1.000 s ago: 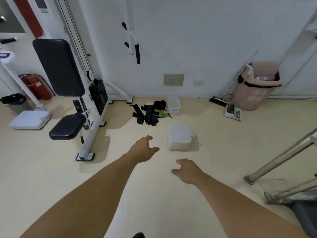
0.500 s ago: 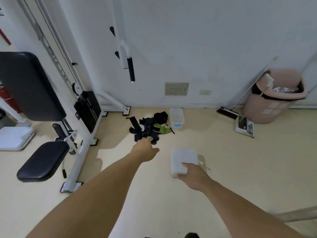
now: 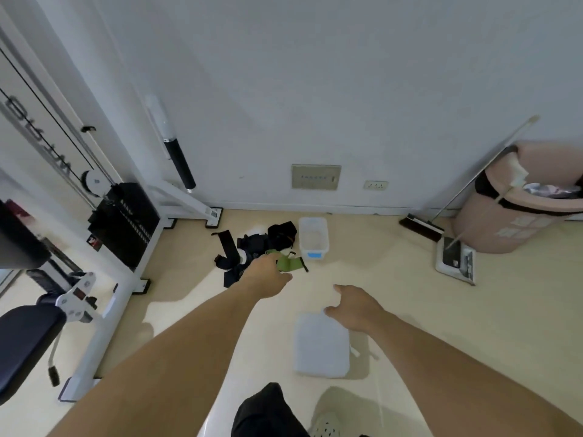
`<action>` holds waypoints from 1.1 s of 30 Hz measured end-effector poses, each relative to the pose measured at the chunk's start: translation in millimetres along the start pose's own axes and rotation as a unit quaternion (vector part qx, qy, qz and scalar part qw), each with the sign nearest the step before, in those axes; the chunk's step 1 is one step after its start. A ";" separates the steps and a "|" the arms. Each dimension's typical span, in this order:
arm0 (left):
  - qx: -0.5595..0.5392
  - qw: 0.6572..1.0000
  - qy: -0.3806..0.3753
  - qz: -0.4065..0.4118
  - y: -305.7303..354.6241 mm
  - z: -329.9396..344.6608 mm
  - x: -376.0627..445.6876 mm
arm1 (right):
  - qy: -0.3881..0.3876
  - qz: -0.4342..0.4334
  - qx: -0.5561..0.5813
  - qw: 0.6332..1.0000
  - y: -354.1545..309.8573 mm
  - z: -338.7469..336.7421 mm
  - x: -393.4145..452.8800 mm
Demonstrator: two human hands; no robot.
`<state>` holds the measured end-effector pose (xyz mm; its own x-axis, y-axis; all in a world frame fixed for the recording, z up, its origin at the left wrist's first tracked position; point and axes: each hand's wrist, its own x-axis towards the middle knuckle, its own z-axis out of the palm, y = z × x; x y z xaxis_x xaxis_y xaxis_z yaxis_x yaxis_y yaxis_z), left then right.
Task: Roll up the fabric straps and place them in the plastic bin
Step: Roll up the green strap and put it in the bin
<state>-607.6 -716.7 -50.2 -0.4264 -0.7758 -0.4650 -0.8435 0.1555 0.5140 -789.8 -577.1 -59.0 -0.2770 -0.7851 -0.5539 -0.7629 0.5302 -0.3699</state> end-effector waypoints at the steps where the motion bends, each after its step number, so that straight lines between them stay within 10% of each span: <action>1: 0.002 1.000 0.001 0.006 9.6 -4.3 13.3 | -0.005 -0.002 -0.001 1.000 0.4 -11.2 11.0; 33: 0.082 0.993 -0.063 0.049 18.7 -129.2 340.1 | -0.092 0.101 0.132 0.982 -93.5 -121.6 299.5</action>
<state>-726.2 -1056.6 -105.6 -0.5380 -0.6707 -0.5106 -0.8332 0.3316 0.4425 -872.5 -900.7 -99.7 -0.2778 -0.5968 -0.7528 -0.5182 0.7529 -0.4057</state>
